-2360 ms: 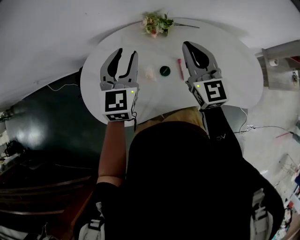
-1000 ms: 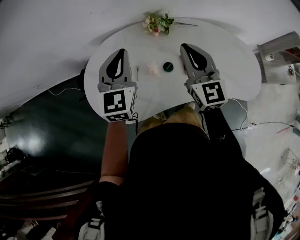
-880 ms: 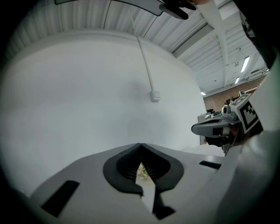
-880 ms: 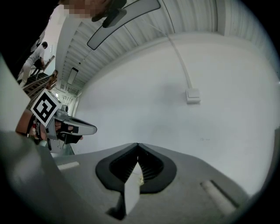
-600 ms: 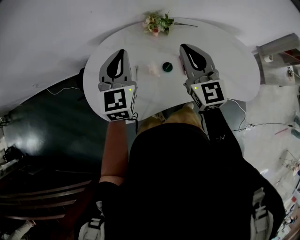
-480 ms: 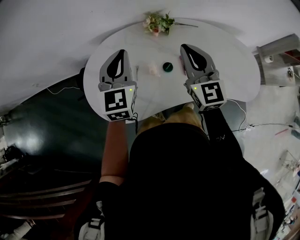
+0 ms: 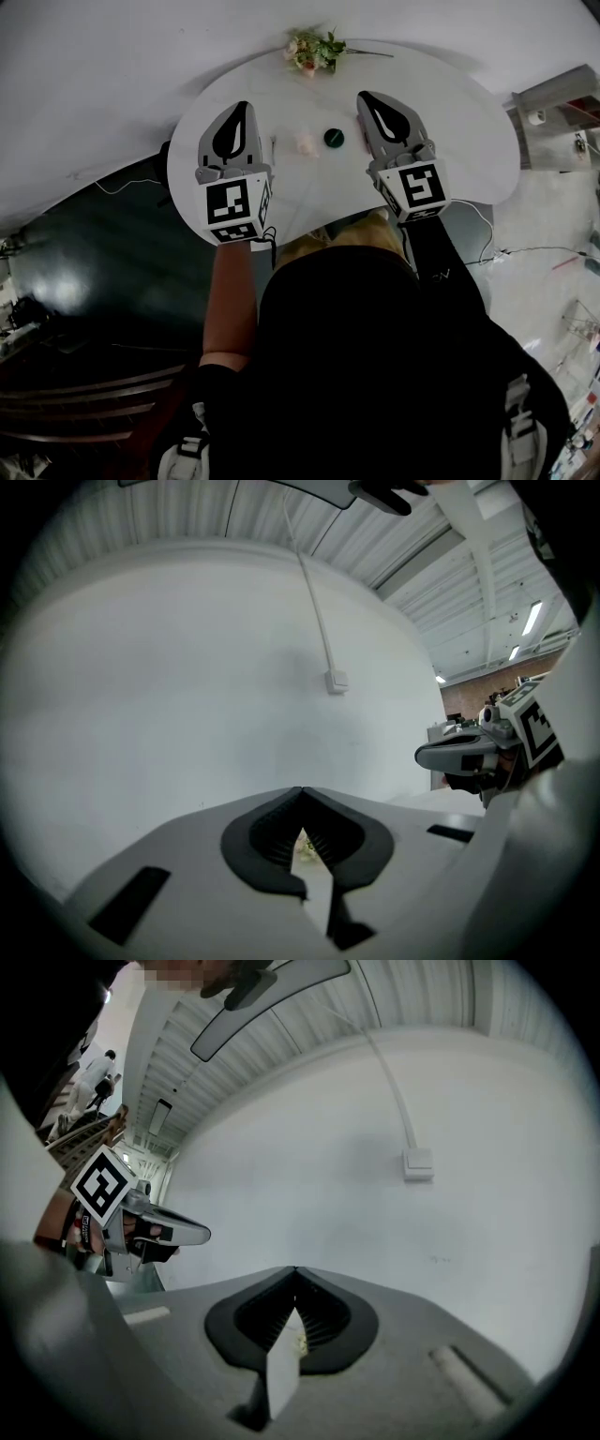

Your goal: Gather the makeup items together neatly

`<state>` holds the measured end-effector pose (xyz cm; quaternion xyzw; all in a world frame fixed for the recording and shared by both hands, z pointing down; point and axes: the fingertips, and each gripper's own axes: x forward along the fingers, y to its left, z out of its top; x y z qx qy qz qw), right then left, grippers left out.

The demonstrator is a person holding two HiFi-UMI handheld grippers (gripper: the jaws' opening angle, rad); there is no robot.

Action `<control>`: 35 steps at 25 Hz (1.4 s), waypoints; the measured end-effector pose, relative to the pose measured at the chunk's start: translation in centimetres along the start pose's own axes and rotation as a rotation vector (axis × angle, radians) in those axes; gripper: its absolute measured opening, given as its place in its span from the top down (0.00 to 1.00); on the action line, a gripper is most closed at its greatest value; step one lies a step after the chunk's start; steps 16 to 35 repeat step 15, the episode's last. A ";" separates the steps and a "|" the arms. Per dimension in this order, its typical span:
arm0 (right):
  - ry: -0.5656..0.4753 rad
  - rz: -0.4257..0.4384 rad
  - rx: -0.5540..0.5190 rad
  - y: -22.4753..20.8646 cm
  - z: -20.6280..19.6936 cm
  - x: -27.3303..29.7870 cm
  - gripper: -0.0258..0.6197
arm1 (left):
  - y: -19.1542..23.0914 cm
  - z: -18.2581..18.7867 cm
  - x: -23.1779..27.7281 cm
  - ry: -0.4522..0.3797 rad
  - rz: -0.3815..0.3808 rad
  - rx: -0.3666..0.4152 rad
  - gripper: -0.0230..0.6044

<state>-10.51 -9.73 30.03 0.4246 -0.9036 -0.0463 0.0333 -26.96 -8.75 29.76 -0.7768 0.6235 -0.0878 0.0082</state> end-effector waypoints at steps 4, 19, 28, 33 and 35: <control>-0.003 0.000 -0.002 -0.2 0.0 0.0 0.95 | 0.0 -0.1 0.2 0.004 0.002 -0.001 0.95; 0.001 0.000 -0.001 -0.8 -0.3 0.3 0.95 | -0.1 -0.4 0.8 0.013 0.005 -0.006 0.95; 0.001 0.000 -0.001 -0.8 -0.3 0.3 0.95 | -0.1 -0.4 0.8 0.013 0.005 -0.006 0.95; 0.001 0.000 -0.001 -0.8 -0.3 0.3 0.95 | -0.1 -0.4 0.8 0.013 0.005 -0.006 0.95; 0.001 0.000 -0.001 -0.8 -0.3 0.3 0.95 | -0.1 -0.4 0.8 0.013 0.005 -0.006 0.95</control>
